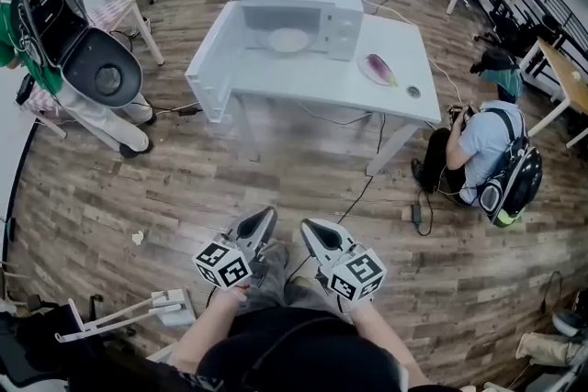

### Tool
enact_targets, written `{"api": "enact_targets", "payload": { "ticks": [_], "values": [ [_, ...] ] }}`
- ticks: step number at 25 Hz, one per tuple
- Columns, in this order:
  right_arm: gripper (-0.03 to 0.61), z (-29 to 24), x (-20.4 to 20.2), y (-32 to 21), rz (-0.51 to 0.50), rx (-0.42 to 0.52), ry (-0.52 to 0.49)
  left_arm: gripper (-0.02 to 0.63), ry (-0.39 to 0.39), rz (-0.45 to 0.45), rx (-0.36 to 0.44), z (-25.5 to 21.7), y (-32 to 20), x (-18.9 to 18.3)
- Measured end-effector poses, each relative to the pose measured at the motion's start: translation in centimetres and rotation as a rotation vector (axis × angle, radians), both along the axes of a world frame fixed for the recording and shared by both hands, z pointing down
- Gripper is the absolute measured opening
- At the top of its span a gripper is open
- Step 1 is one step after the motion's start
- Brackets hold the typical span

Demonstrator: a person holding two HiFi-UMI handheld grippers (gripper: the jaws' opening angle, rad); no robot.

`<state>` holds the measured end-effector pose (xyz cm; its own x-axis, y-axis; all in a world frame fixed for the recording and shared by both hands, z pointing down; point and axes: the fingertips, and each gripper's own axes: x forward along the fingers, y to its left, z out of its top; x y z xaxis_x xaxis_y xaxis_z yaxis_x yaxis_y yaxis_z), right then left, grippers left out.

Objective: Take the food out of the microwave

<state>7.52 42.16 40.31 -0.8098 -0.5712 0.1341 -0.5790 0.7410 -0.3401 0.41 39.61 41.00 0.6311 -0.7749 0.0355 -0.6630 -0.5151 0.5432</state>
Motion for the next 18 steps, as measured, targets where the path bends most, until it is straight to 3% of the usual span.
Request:
{"api": "enact_targets", "payload": {
  "ticks": [6, 18],
  "values": [
    [0.02, -0.1, -0.6, -2.3, -0.014, 0.004, -0.018, 0.011, 0.012, 0.025, -0.015, 0.8, -3.3, -0.2],
    [0.02, 1.9, -3.5, -14.6, 0.063, -0.064, 0.024, 0.011, 0.002, 0.109, -0.014, 1.5, -16.3, -2.4]
  ]
}}
